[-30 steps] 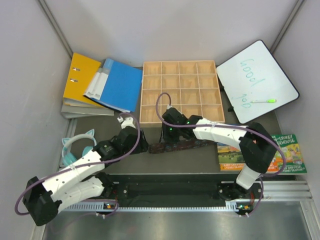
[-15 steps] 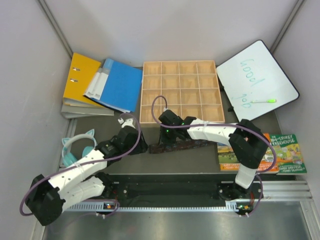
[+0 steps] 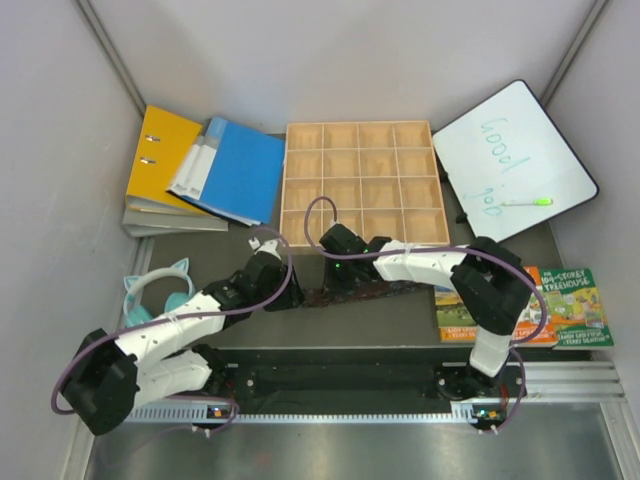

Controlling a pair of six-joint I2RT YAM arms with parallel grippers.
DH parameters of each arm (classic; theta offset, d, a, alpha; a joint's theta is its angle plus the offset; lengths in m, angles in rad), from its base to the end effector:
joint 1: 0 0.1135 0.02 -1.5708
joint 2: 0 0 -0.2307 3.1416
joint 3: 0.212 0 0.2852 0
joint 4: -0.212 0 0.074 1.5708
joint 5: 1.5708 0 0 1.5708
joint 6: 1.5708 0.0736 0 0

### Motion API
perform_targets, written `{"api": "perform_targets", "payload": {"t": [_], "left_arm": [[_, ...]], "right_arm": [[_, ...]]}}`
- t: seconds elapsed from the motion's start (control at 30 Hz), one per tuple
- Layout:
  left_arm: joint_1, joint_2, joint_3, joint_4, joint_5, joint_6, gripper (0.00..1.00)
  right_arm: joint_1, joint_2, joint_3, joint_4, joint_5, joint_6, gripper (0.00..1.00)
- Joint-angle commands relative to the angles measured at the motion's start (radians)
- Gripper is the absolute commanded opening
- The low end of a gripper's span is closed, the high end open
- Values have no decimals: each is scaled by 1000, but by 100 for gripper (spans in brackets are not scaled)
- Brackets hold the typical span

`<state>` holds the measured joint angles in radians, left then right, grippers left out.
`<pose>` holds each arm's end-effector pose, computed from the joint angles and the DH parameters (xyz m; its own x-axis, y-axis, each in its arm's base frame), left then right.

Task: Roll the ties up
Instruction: Roll the tie at the center of the board.

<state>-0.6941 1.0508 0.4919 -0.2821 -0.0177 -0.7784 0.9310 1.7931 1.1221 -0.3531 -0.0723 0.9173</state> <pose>0.2099 -0.1730 0.1067 -0.8506 -0.2054 -0.4840 0.0467 0.8873 -0.4587 0.2364 0.3266 0.0862 -0.9631 0.0322 -0.2671 -0.0951 0.8878 0.4503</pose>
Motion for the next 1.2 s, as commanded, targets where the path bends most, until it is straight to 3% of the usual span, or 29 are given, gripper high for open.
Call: {"api": "perform_targets", "payload": {"t": [0.0, 0.47, 0.63, 0.73, 0.77, 0.8, 0.9, 1.17], "left_arm": [[4, 34, -12, 99, 48, 10, 54], [4, 146, -32, 199, 27, -19, 50], [4, 210, -44, 254, 42, -36, 40], [4, 241, -47, 273, 48, -42, 27], [4, 248, -44, 273, 50, -42, 17], [4, 255, -33, 270, 53, -39, 13], [4, 272, 5, 204, 38, -36, 0], [4, 150, 123, -130, -70, -4, 0]], "right_arm": [[-8, 9, -22, 45, 11, -11, 7], [-15, 45, -65, 92, -14, -8, 6], [-18, 43, -79, 105, -20, -3, 6], [-17, 45, -81, 109, -24, -3, 6], [-17, 45, -82, 109, -26, -1, 5], [-18, 45, -82, 109, -27, -1, 5], [-18, 34, -82, 103, -29, 2, 5], [-3, -9, -44, 79, -29, 8, 8]]}}
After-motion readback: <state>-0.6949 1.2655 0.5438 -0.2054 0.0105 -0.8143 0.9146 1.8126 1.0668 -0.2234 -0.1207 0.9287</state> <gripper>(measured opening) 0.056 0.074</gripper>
